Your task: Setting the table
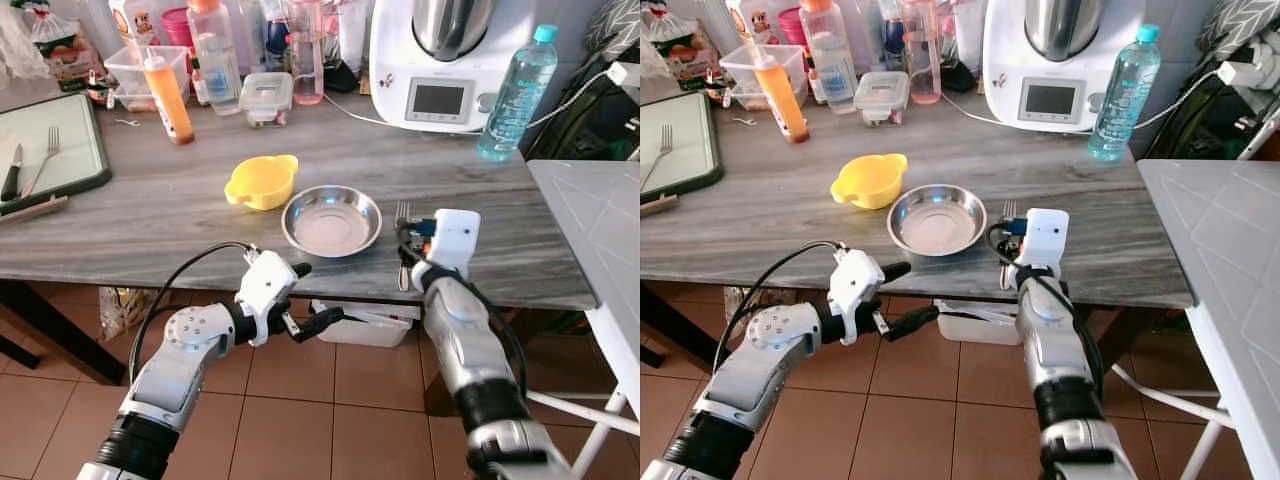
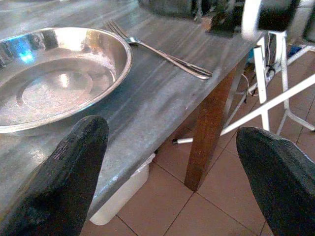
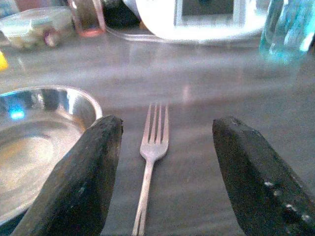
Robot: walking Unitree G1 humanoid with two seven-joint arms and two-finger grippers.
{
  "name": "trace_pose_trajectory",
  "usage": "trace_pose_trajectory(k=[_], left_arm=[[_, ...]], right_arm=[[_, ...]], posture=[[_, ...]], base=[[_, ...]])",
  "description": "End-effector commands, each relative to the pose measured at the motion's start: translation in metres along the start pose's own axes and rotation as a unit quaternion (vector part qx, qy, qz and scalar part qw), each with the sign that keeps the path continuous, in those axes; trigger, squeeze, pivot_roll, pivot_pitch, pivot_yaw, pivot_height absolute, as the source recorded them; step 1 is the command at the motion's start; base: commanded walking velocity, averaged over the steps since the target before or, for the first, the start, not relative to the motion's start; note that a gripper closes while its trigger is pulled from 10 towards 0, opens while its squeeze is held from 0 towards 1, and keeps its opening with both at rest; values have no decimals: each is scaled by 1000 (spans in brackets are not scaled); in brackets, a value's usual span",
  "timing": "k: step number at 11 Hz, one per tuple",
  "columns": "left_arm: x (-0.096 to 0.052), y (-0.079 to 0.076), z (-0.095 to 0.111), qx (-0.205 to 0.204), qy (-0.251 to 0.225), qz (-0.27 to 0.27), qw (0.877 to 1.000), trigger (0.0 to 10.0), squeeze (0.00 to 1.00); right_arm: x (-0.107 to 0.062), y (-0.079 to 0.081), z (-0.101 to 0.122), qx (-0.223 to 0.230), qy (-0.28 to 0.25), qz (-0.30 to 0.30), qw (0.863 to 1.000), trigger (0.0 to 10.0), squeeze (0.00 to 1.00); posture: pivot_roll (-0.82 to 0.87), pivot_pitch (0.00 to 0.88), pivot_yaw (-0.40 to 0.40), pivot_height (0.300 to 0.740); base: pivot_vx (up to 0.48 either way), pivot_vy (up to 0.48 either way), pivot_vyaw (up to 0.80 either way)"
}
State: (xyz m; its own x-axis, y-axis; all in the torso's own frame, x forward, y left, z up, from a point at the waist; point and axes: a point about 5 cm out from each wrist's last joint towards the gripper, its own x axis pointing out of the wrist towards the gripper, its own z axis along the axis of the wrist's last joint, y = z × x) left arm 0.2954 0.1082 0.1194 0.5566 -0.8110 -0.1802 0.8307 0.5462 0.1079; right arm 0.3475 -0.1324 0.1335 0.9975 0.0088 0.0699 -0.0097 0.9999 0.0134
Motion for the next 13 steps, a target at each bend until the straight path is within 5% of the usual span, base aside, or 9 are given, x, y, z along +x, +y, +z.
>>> trace_pose_trajectory(k=[1, 7, 8, 13], left_arm=[[1, 0, 1, 7, 5, -5, 1000, 10000, 0], [1, 0, 1, 4, -3, 5, 1000, 10000, 0], [3, 5, 9, 11, -34, 44, 998, 10000, 0], [2, 3, 8, 2, -53, 61, 997, 10000, 0]], right_arm=[[-2, 4, 14, -22, -42, 8, 999, 10000, 1000], [-51, -13, 36, -111, -127, -46, 985, 10000, 1000], [-67, -24, 32, -128, -118, -70, 982, 10000, 1000], [-119, -56, 17, -174, -67, -132, 974, 10000, 1000]], posture=[[150, 85, 45, 740], [142, 78, 29, 740], [138, 75, 21, 740], [103, 39, -4, 740]], base=[[0, 0, 0], [0, 0, 0], [0, 0, 0], [0, 0, 0]])
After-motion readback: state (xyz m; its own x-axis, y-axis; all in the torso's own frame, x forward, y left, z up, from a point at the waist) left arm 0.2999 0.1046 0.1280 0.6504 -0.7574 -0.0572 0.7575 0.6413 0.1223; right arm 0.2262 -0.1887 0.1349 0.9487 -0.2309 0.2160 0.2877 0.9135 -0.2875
